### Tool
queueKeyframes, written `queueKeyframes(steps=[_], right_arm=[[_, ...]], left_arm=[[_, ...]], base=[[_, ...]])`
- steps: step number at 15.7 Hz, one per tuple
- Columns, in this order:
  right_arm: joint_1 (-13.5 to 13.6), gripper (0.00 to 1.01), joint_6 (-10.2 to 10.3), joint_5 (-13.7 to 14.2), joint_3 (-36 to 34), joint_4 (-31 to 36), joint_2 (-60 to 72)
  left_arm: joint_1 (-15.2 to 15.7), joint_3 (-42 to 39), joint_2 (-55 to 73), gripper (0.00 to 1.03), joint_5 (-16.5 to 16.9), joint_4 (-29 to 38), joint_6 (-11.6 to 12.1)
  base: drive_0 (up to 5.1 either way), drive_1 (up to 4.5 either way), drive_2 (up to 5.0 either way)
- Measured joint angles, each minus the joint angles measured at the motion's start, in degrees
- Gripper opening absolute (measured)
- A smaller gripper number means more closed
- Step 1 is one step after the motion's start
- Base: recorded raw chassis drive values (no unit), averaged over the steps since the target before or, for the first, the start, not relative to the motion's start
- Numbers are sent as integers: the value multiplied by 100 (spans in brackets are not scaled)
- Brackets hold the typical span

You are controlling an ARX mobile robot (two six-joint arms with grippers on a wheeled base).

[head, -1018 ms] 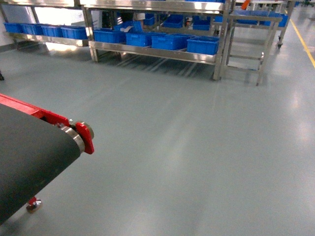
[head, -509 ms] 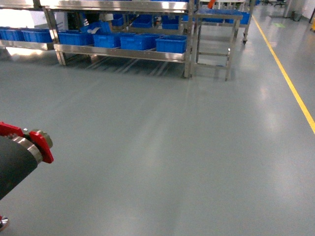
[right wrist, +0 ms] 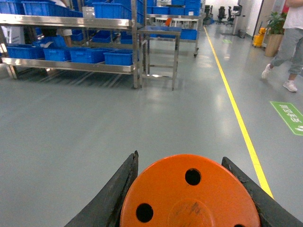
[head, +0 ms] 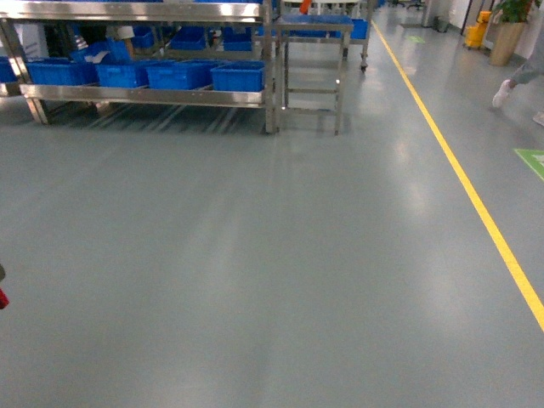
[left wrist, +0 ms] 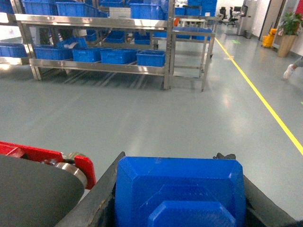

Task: Sort blue parts and orange caps into right shelf containers

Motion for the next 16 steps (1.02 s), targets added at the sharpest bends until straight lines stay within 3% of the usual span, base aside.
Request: queueKeyframes(steps=[16], right_arm=[[0, 45, 0, 0, 0, 0, 0]], left_arm=[[0, 0, 0, 44, 2, 2, 0]], base=[[-150, -150, -150]])
